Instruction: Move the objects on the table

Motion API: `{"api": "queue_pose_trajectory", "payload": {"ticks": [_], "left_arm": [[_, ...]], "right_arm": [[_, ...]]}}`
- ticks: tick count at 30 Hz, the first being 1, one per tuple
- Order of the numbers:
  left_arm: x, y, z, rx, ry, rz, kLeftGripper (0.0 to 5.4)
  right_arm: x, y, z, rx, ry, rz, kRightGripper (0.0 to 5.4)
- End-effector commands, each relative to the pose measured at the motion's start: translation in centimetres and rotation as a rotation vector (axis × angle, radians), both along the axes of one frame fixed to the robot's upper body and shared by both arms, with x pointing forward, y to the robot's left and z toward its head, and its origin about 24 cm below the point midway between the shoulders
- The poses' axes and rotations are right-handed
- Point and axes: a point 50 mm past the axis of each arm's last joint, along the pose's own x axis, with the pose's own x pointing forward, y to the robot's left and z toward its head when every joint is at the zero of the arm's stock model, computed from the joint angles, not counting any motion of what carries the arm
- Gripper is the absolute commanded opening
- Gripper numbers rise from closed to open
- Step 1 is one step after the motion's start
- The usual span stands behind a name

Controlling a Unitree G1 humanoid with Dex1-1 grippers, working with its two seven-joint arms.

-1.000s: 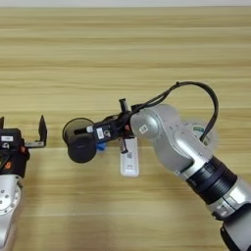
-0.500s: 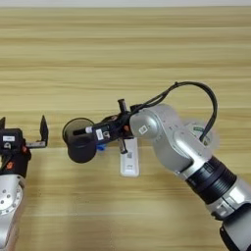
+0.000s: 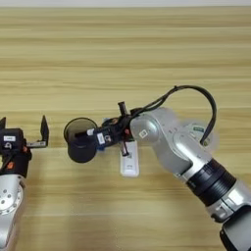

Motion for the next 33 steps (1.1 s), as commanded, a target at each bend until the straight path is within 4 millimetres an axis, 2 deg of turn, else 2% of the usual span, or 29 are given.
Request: {"api": "queue_pose_trajectory", "payload": {"ticks": [1,11,13,33], "left_arm": [[0.12,-0.05,-0.01,0.005,0.012,0.004,5.4],[0.1,-0.06,-0.05,0.004,0.013,0.004,5.4],[0.09,-0.06,-0.06,0.004,0.013,0.004,5.4],[0.06,-0.04,-0.09,0.005,0.014,0.004,5.4]], "right_arm": [[-0.08,0.14,-0.12,-0.006,-0.005,0.011,0.75],[-0.02,0.26,-0.08,0.002,-0.011,0.014,0.75],[0.0,0.34,0.0,0.005,-0.015,0.015,1.12],[0.0,0.6,0.52,0.054,-0.016,-0.001,3.21]]}}
